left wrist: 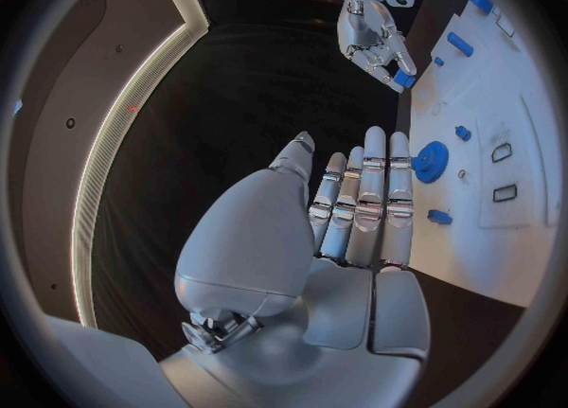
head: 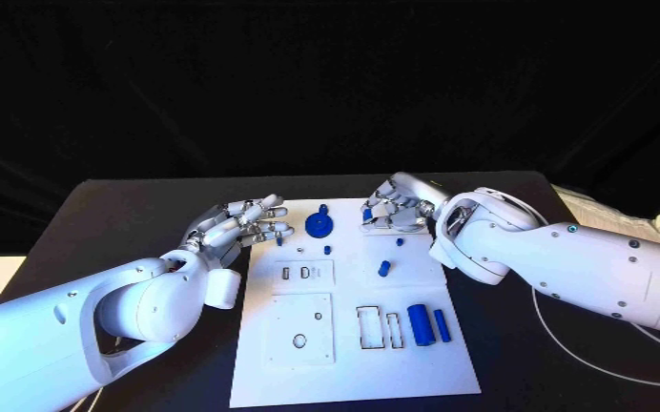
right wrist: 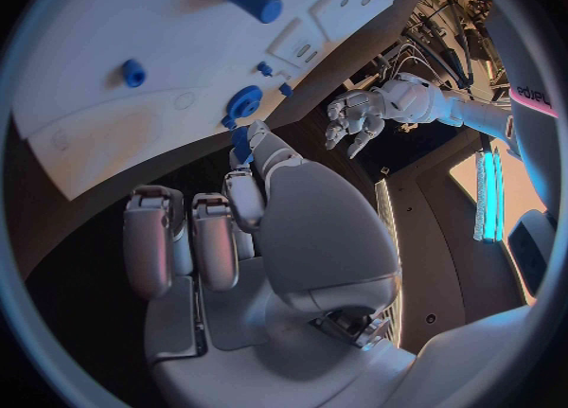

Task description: Assemble the parts on the task board

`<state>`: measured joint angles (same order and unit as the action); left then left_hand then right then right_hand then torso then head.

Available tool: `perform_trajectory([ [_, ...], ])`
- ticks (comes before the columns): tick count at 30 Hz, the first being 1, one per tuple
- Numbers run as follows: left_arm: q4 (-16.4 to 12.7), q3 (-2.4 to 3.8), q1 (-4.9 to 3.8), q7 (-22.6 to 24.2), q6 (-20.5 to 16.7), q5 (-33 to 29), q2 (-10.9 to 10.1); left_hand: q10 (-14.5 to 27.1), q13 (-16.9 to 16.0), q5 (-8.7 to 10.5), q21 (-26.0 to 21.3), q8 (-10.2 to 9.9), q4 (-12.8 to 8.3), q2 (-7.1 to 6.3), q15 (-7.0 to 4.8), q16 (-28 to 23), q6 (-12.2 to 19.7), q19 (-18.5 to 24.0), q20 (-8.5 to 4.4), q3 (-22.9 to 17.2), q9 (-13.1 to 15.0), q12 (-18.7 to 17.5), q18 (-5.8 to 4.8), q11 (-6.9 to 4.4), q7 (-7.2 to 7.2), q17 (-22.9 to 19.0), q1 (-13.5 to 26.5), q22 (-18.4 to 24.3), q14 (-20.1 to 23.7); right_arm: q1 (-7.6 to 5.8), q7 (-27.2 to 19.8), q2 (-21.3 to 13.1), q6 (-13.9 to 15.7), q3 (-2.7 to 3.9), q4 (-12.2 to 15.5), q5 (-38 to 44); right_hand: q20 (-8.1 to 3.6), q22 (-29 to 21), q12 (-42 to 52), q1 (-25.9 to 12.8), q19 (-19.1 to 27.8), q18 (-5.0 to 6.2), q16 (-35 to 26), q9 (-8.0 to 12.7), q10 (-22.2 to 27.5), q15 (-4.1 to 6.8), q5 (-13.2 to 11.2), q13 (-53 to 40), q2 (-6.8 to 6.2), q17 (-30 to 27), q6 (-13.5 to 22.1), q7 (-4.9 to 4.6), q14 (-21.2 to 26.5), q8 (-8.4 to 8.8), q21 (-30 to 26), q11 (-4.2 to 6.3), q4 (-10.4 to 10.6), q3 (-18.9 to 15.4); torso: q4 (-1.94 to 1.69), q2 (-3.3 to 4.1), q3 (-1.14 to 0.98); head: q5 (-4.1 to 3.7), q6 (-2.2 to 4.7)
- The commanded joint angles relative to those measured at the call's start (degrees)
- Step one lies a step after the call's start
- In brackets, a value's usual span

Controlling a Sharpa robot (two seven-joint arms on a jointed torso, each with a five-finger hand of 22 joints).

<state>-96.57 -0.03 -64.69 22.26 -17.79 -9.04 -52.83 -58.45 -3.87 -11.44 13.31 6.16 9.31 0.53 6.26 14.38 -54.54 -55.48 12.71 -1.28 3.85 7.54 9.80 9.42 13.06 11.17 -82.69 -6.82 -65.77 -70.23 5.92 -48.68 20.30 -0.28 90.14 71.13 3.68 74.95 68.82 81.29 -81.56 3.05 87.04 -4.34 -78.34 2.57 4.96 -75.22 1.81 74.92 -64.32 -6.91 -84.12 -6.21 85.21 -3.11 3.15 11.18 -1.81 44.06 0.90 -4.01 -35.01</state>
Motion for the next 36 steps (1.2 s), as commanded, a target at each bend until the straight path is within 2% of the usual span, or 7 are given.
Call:
perform_trajectory([
  [1,0.9,0.04,-0.02,0.7,1.2,0.3,0.0,0.2,0.1,0.34,-0.2,-0.1,-0.4,0.1,0.11,0.2,0.0,-0.4,0.03,-0.1,-0.1,0.2,0.61,0.27,0.01,0.1,-0.4,0.1,0.4,0.61,5.9,1.9,-0.7,-0.22,1.5,5.6,-0.1,2.8,-2.0,-0.7,0.5,-0.17,-0.4,-0.8,-1.1,0.35,1.3,3.4,0.32,8.3,-1.2,1.48,-4.4,-0.58,-0.4,2.33,0.2,0.3,-0.28,-0.31,0.16,0.41,-0.7],
  [8,2.2,0.04,-0.03,0.8,1.2,0.3,0.1,0.2,0.1,0.34,-0.2,-0.1,-0.4,0.1,0.11,0.2,0.0,-0.4,0.03,-0.1,-0.1,0.2,0.61,0.27,0.01,0.1,-0.4,0.1,0.4,2.13,9.3,6.1,-1.5,-0.75,2.6,10.7,-0.03,2.6,-2.6,-1.2,0.6,-0.14,-0.5,-0.7,-0.9,0.28,1.9,3.8,-0.06,8.2,-1.1,1.4,-4.4,-0.48,-0.5,2.25,0.2,0.4,-0.67,-0.47,0.51,0.8,-1.4],
  [11,2.4,0.04,-0.03,0.8,1.3,0.3,0.3,0.2,0.1,0.34,-0.2,-0.1,-0.4,0.1,0.11,0.2,0.0,-0.4,0.03,-0.1,-0.1,0.2,0.61,0.27,0.01,0.1,-0.4,0.1,0.4,2.85,10.3,7.9,-1.5,-1.01,2.0,13.0,-0.02,2.7,-2.4,-1.4,0.6,-0.14,-0.5,-0.8,-1.0,0.28,2.0,3.6,-0.16,8.1,-1.1,1.41,-4.4,-0.49,-0.5,2.26,0.2,0.4,-0.63,-0.47,0.5,0.97,-1.47],
  [14,2.4,0.04,-0.03,0.8,1.3,0.3,0.4,0.2,0.1,0.34,-0.2,-0.1,-0.4,0.1,0.11,0.2,0.0,-0.4,0.03,-0.1,-0.1,0.2,0.61,0.27,0.01,0.1,-0.4,0.1,0.4,3.5,10.3,9.4,-1.6,-1.27,1.2,14.5,-0.01,2.7,-2.2,-1.5,0.6,-0.14,-0.5,-0.8,-1.1,0.28,2.1,3.5,-0.27,8.1,-1.2,1.42,-4.4,-0.51,-0.5,2.26,0.2,0.4,-0.4,-0.45,0.44,1.34,-1.52],
  [16,2.4,0.04,-0.04,0.8,1.3,0.3,0.4,0.2,0.1,0.34,-0.2,-0.1,-0.4,0.1,0.11,0.2,0.0,-0.4,0.03,-0.1,-0.1,0.2,0.61,0.27,0.01,0.1,-0.4,0.1,0.4,4.06,10.2,10.3,-1.5,-1.4,0.5,15.6,-0.01,2.7,-2.1,-1.6,0.6,-0.14,-0.5,-0.8,-1.2,0.28,2.3,3.4,-0.37,8.1,-1.2,1.44,-4.4,-0.52,-0.5,2.28,0.2,0.4,-0.42,-0.41,0.45,1.35,-1.33],
  [21,2.5,0.05,-0.05,0.8,1.2,0.3,0.5,0.2,0.1,0.34,-0.2,-0.1,-0.4,0.1,0.11,0.2,0.0,-0.4,0.03,-0.1,-0.1,0.2,0.61,0.27,0.01,0.1,-0.4,0.1,0.4,5.11,10.5,12.0,-2.0,-1.58,-0.6,17.7,-0.01,2.7,-2.0,-1.6,0.6,-0.14,-0.5,-0.8,-1.3,0.29,2.4,3.3,-0.47,8.1,-1.2,1.47,-4.4,-0.54,-0.5,2.3,0.1,0.5,-0.49,-0.38,0.31,1.96,-1.74],
  [36,2.3,0.05,-0.05,0.7,1.4,0.3,0.3,0.2,0.1,0.34,-0.2,-0.1,-0.4,0.1,0.11,0.2,0.0,-0.4,0.03,-0.1,-0.1,0.2,0.61,0.27,0.01,0.1,-0.4,0.1,0.4,5.86,11.1,13.2,-4.4,-1.8,-1.4,20.2,-0.01,2.6,-1.8,-2.0,0.6,-0.12,-0.6,-0.8,-1.4,0.31,2.5,3.1,-0.71,8.0,-1.4,1.49,-4.4,-0.58,-0.6,2.31,0.2,0.5,-0.35,-0.4,0.21,2.29,-2.52],
])
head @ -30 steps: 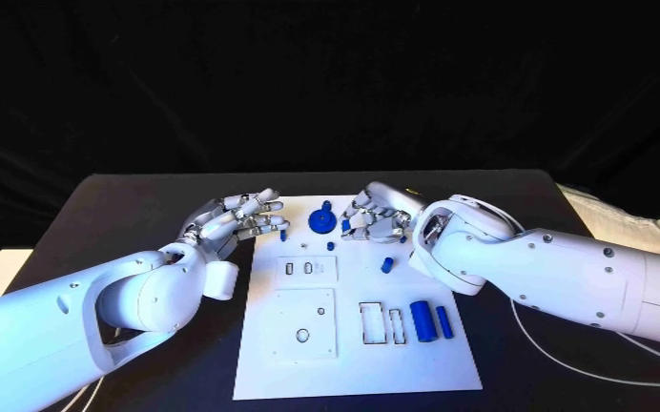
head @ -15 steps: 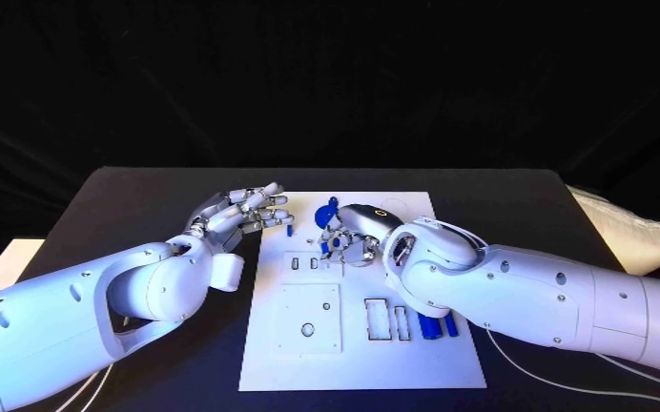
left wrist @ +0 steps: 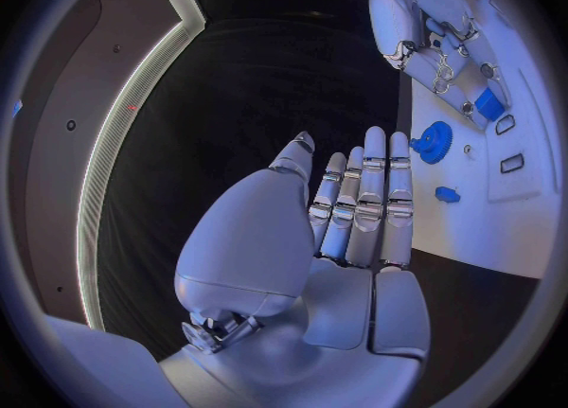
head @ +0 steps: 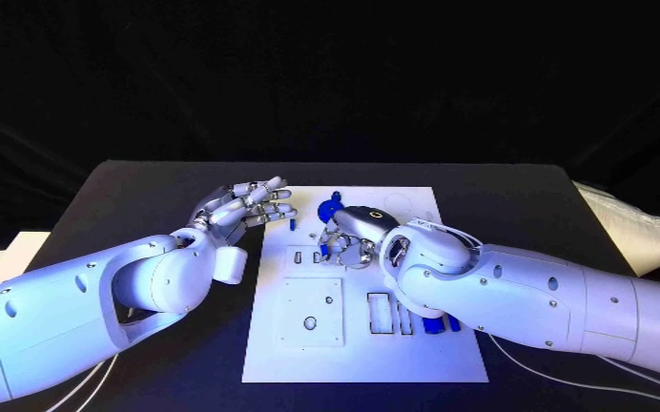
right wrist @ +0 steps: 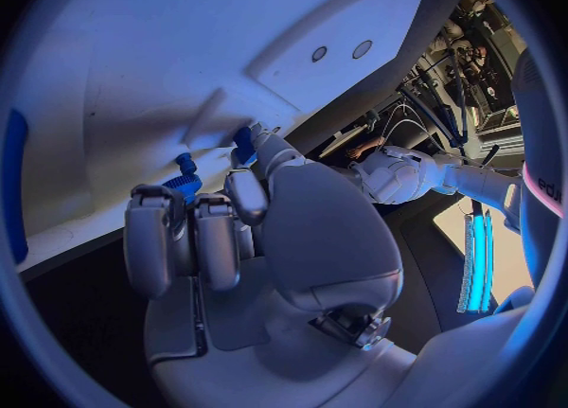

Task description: Assemble the parts on the task board

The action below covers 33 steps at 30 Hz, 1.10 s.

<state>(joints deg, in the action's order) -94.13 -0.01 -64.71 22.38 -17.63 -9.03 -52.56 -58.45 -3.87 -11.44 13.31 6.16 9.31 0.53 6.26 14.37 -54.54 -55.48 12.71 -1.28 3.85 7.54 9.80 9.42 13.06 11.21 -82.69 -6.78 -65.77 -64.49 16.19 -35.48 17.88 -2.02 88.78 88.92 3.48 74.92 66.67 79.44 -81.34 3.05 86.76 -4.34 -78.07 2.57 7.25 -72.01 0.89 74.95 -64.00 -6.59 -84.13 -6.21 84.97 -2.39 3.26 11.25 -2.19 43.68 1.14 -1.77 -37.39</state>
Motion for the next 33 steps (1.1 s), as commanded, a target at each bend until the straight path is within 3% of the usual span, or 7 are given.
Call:
perform_trajectory([
  [1,-0.2,0.04,-0.04,0.6,1.3,0.3,0.0,0.2,0.1,0.34,-0.2,-0.1,-0.4,0.1,0.11,0.2,0.0,-0.4,0.03,-0.1,-0.1,0.2,0.62,0.27,0.01,0.1,-0.4,0.1,0.4,0.13,0.8,0.0,-2.2,-0.06,-0.1,2.5,0.19,2.6,0.4,-0.1,0.4,-0.12,-0.3,-0.8,-1.7,0.32,0.3,-0.1,0.21,8.0,-1.7,1.16,-4.4,-0.58,-0.3,1.59,0.0,0.4,0.04,-0.01,-0.02,0.06,-0.17],
  [10,-0.2,0.04,-0.04,0.4,1.4,0.3,-0.1,0.2,0.1,0.34,-0.2,-0.1,-0.4,0.1,0.11,0.2,0.0,-0.4,0.03,-0.1,-0.1,0.2,0.62,0.27,0.01,0.1,-0.4,0.1,0.4,0.16,0.9,-0.2,-3.9,-0.08,0.1,3.0,0.17,2.5,0.1,-0.5,0.5,-0.09,-0.4,-0.8,-1.6,0.33,0.4,0.0,-0.4,7.9,-1.7,1.15,-4.4,-0.56,-0.4,1.61,-0.1,0.3,0.05,-0.02,-0.06,0.06,-0.38],
  [11,-0.2,0.04,-0.04,0.4,1.4,0.3,-0.1,0.2,0.1,0.34,-0.2,-0.1,-0.4,0.1,0.11,0.2,0.0,-0.4,0.03,-0.1,-0.1,0.2,0.62,0.27,0.01,0.1,-0.4,0.1,0.4,0.16,1.0,-0.2,-4.0,-0.08,0.1,3.1,0.18,2.4,0.0,-0.8,0.5,-0.08,-0.4,-0.8,-1.6,0.31,0.5,0.1,-0.75,7.8,-1.7,1.12,-4.3,-0.53,-0.4,1.58,0.0,0.1,0.05,-0.01,-0.06,0.01,-0.42],
  [13,-0.2,0.04,-0.04,0.4,1.4,0.4,-0.1,0.2,0.1,0.34,-0.2,-0.1,-0.4,0.1,0.11,0.2,0.0,-0.4,0.03,-0.1,-0.1,0.2,0.62,0.27,0.01,0.1,-0.4,0.1,0.4,0.17,1.1,-0.3,-3.9,-0.08,0.1,3.2,0.23,2.1,-0.8,-2.3,0.7,-0.02,-0.6,-0.7,-1.2,0.22,3.2,0.7,-2.37,7.6,-1.5,1.02,-4.3,-0.34,-0.6,1.45,0.6,-0.9,0.03,-0.02,-0.04,-0.03,-0.47],
  [16,-0.1,0.04,-0.04,0.3,1.5,0.9,-0.2,0.2,0.1,0.35,-0.2,-0.1,-0.5,0.13,0.1,0.2,-0.1,-0.4,0.03,-0.2,-0.1,0.3,0.62,0.25,-0.01,0.1,-0.4,0.1,0.5,0.17,1.3,-0.4,-3.9,-0.08,0.0,3.5,0.28,2.0,-1.7,-3.2,0.8,0.02,-0.7,-0.6,-0.8,0.16,3.8,1.4,-3.46,7.4,-1.3,0.85,-4.3,-0.16,-0.7,1.37,0.9,-1.7,0.05,-0.04,-0.03,-0.11,-0.52],
  [33,-0.1,0.04,-0.04,0.2,1.8,1.4,-0.2,0.2,0.1,0.35,-0.2,-0.1,-0.5,0.13,0.1,0.2,-0.1,-0.4,0.03,-0.2,-0.1,0.3,0.62,0.25,-0.01,0.1,-0.4,0.1,0.5,0.24,2.0,-0.5,-4.9,-0.15,0.2,4.8,0.38,1.5,-3.6,-3.6,1.2,0.12,-0.9,-0.4,0.0,0.03,3.4,2.7,-4.53,7.1,-0.6,0.58,-4.2,0.31,-0.9,1.18,1.0,-2.5,-0.03,-0.06,0.0,-0.14,-0.73],
])
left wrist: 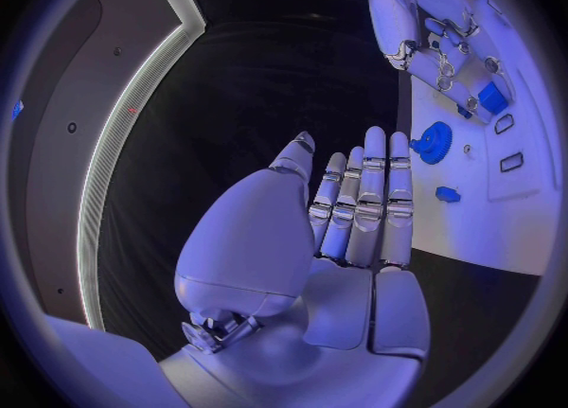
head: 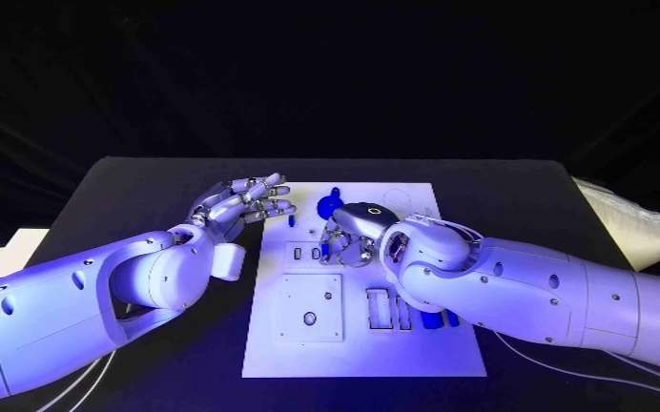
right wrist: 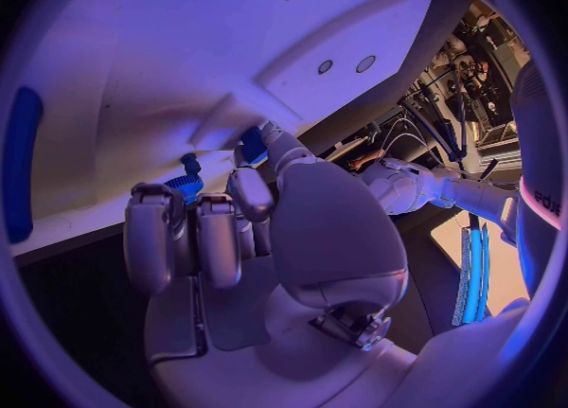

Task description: Assemble the parts on the task board

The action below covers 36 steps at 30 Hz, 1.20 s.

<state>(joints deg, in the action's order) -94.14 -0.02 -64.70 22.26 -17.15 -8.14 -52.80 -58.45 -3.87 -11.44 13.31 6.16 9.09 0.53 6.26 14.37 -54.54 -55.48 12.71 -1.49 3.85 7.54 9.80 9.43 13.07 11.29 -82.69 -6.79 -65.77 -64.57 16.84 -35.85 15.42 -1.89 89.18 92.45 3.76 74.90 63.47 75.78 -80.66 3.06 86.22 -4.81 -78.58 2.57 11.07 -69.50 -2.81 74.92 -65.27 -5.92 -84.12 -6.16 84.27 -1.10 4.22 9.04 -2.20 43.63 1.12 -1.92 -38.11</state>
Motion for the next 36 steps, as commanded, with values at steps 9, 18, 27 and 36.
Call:
perform_trajectory([
  [9,-0.1,0.04,-0.04,0.2,1.3,0.5,0.0,0.2,0.1,0.36,-0.3,-0.1,-0.3,0.14,0.11,0.2,-0.1,-0.4,0.03,0.0,-0.1,0.3,0.62,0.26,0.0,0.1,-0.4,0.1,0.5,0.32,1.4,-0.1,-0.6,-0.29,-0.1,1.4,0.86,0.3,-3.5,-1.2,1.4,0.38,-0.8,0.9,2.2,-0.91,0.1,2.5,-2.62,6.6,4.3,-1.34,-4.1,2.27,-1.0,-1.25,1.0,-2.8,-0.01,0.0,0.01,0.06,0.06],
  [18,0.0,0.04,-0.04,0.1,1.4,0.5,0.1,0.2,0.1,0.36,-0.3,-0.1,-0.3,0.14,0.11,0.2,-0.1,-0.4,0.03,0.0,-0.1,0.3,0.62,0.26,0.0,0.1,-0.4,0.1,0.5,0.39,1.6,-0.2,2.9,-0.31,0.3,1.5,1.28,0.0,-5.7,-2.2,1.5,0.45,-1.0,1.0,3.6,-1.25,0.2,4.4,-3.26,6.4,5.8,-1.67,-4.0,2.42,-1.2,-1.61,2.3,-5.8,0.0,0.01,-0.01,0.01,0.11],
  [27,0.2,0.04,-0.03,-0.2,1.5,0.6,0.3,0.2,0.1,0.36,-0.2,-0.1,-0.4,0.2,0.05,0.4,-0.1,-0.6,-0.01,0.0,-0.1,0.3,0.65,0.23,-0.03,0.2,-0.4,0.1,0.4,0.75,0.6,-1.1,10.7,-0.3,2.1,1.8,1.45,-0.5,-6.7,-2.6,1.8,0.57,-1.4,0.9,4.4,-1.4,-0.3,5.4,-3.53,5.8,6.5,-1.82,-3.8,2.33,-1.5,-1.79,3.7,-8.6,0.0,-0.03,-0.07,0.05,0.22],
  [36,0.5,0.04,-0.11,-8.0,0.5,9.8,0.2,-8.3,-1.0,0.55,5.9,1.2,0.1,0.21,-4.35,10.5,-3.9,-11.1,-4.32,-0.6,0.2,3.0,0.84,-3.51,-2.96,7.4,0.9,-2.9,-12.7,-0.72,-11.7,-5.7,16.0,0.79,6.3,-7.6,2.09,-3.2,-7.6,0.2,3.6,1.13,-2.7,1.2,5.6,-2.23,-0.5,6.9,-2.28,3.9,11.6,-3.07,-3.4,2.6,-3.0,-2.81,5.0,-11.2,0.24,-0.59,-0.24,0.06,0.3],
])
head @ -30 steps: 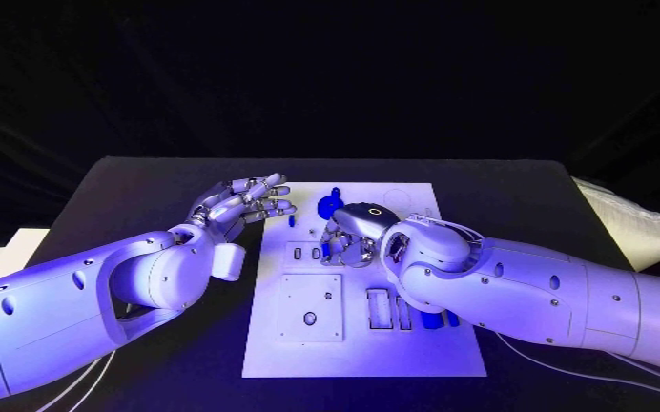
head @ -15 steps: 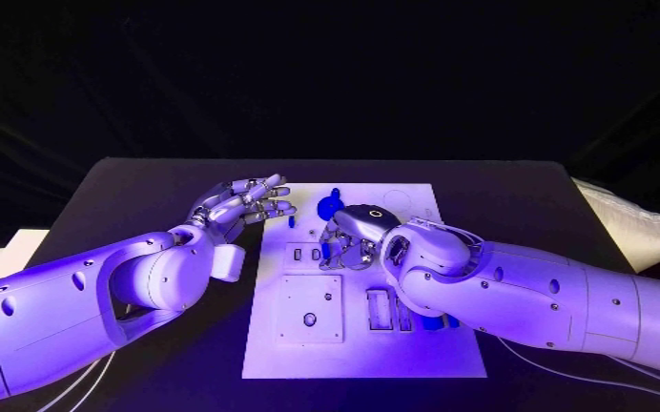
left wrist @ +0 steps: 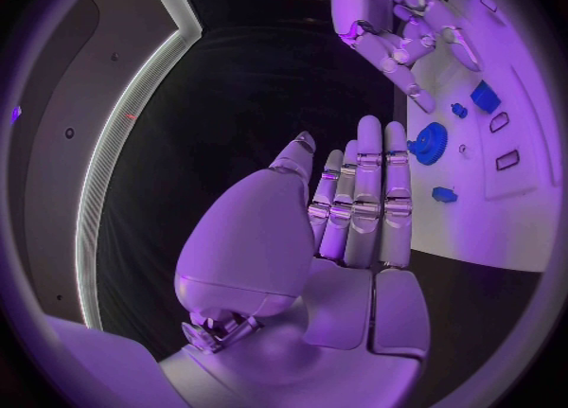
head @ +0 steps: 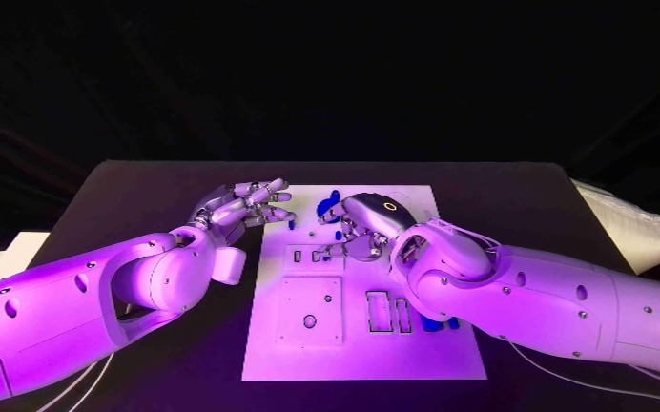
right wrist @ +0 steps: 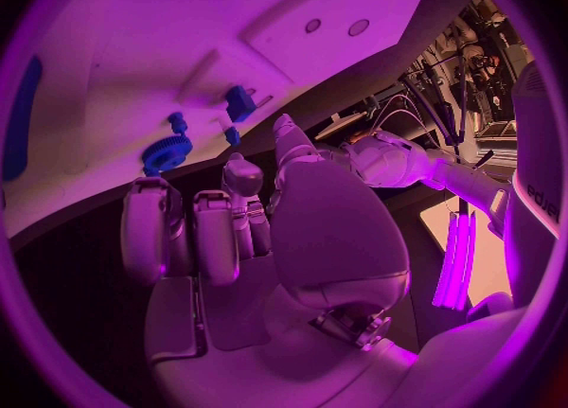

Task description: Assemble the parts on the task board

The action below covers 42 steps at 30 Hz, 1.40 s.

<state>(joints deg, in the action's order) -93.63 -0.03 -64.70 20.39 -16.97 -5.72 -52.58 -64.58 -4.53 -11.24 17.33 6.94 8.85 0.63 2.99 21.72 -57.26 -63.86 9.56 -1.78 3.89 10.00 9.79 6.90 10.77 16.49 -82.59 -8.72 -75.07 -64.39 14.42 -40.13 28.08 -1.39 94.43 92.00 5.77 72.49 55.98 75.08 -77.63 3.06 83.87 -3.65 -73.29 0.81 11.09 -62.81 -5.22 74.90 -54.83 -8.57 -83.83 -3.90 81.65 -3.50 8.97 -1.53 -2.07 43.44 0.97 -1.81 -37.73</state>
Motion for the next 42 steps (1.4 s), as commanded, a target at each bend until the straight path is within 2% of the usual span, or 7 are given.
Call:
perform_trajectory([
  [1,-0.1,0.06,-0.18,-8.3,0.6,9.4,0.0,-3.8,-0.7,0.49,3.1,0.7,0.5,-0.13,-1.78,5.5,-1.9,-4.3,-1.71,-0.2,0.2,1.1,0.85,-1.57,-1.24,3.7,1.1,-1.6,-5.4,-1.4,-11.0,-2.1,2.6,0.38,1.4,-9.6,0.17,-1.5,-0.3,1.3,1.2,1.31,-0.6,0.0,0.6,-0.55,-0.9,0.4,0.41,3.5,1.4,-0.49,-3.6,0.3,-0.8,-0.5,0.4,-0.9,0.16,-0.58,-0.16,0.02,-0.1],
  [4,-0.1,0.06,-0.81,-15.3,1.4,16.0,-0.1,-6.9,-1.9,0.67,7.1,0.8,1.5,-0.99,-3.15,18.6,-2.8,-8.2,-3.32,0.2,0.3,2.4,0.63,-2.82,-2.24,15.4,2.2,-3.9,-9.2,-3.01,-14.9,-4.7,0.2,0.54,2.6,-17.3,0.31,-3.6,-1.4,2.2,2.6,1.77,-1.7,-0.1,1.5,-0.62,-1.4,1.4,1.17,2.1,1.6,-0.58,-3.2,0.22,-2.0,-0.57,0.5,-1.2,0.28,-0.95,-0.3,0.22,-0.27],
  [7,0.1,0.06,-2.07,-24.6,3.6,25.0,0.2,-10.8,-6.0,0.81,15.0,2.1,2.6,-2.0,-4.66,45.1,-4.1,-13.4,-5.27,1.7,0.9,7.9,0.24,-4.3,-4.14,43.7,4.0,-9.5,-12.4,-4.79,-17.4,-7.8,-1.1,0.61,3.7,-26.1,0.3,-4.7,-1.8,3.6,3.3,2.02,-2.4,-0.2,2.0,-0.52,-0.4,2.0,2.15,1.1,1.0,-0.42,-2.9,-0.08,-2.7,-0.43,0.2,-1.2,0.36,-1.37,-0.43,0.36,-0.56],
  [14,1.5,0.05,-5.65,-45.1,13.0,43.2,2.4,-7.4,-26.6,5.17,48.3,8.2,7.3,0.45,-5.47,65.7,-4.0,-17.9,-7.46,7.1,4.0,31.5,-3.76,-5.89,-5.87,69.3,10.5,-46.7,-13.9,-8.04,-18.7,-14.1,-2.3,0.65,4.1,-37.4,0.19,-4.7,-1.5,4.3,3.2,2.0,-2.6,-0.2,1.8,-0.4,0.7,2.2,3.27,1.1,0.7,-0.32,-3.0,-0.13,-2.9,-0.31,0.2,-1.5,0.74,-2.41,-0.75,0.76,-1.15],
  [18,2.7,0.05,-7.12,-51.9,17.3,51.2,4.7,-8.6,-42.0,7.84,55.8,12.7,7.4,1.34,-6.34,68.3,-4.5,-18.7,-7.26,10.6,6.9,46.1,-5.1,-6.88,-6.43,73.5,14.4,-56.1,-14.9,-8.72,-17.8,-16.0,-2.9,0.63,3.6,-39.0,0.13,-4.8,-1.4,4.1,3.1,2.01,-2.9,-0.3,1.7,-0.33,0.9,2.3,3.49,0.6,0.2,-0.2,-2.9,-0.35,-3.0,-0.22,0.5,-2.0,0.99,-2.84,-0.88,0.93,-1.33],
  [24,6.3,0.01,-8.49,-56.1,21.4,57.6,9.1,-8.8,-50.5,8.48,63.0,19.2,7.8,3.09,-7.27,68.3,-2.6,-20.9,-7.37,14.2,12.3,53.4,-6.8,-7.48,-7.25,73.5,15.5,-66.2,-14.9,-9.0,-16.2,-17.0,-3.2,0.58,3.1,-39.1,0.07,-5.1,-1.4,3.9,3.2,2.06,-3.3,-0.3,1.7,-0.26,1.0,2.5,3.43,0.0,0.0,-0.11,-2.8,-0.43,-3.2,-0.15,0.7,-2.5,0.87,-3.24,-1.05,0.91,-1.68],
  [42,15.7,-0.81,-9.33,-58.6,26.1,62.0,19.9,-9.6,-54.8,8.46,68.7,27.1,7.8,5.04,-7.82,68.3,1.2,-23.9,-8.18,18.5,21.0,56.7,-8.42,-8.27,-8.15,73.5,16.6,-74.9,-14.9,-9.09,-12.6,-17.2,-3.7,0.41,2.7,-37.5,-0.03,-5.9,-1.5,3.7,3.7,2.23,-4.1,-0.3,1.7,-0.16,1.6,2.9,3.38,-1.0,-0.3,-0.02,-2.6,-0.44,-3.7,-0.06,1.0,-3.3,0.75,-3.21,-1.08,1.01,-2.56],
])
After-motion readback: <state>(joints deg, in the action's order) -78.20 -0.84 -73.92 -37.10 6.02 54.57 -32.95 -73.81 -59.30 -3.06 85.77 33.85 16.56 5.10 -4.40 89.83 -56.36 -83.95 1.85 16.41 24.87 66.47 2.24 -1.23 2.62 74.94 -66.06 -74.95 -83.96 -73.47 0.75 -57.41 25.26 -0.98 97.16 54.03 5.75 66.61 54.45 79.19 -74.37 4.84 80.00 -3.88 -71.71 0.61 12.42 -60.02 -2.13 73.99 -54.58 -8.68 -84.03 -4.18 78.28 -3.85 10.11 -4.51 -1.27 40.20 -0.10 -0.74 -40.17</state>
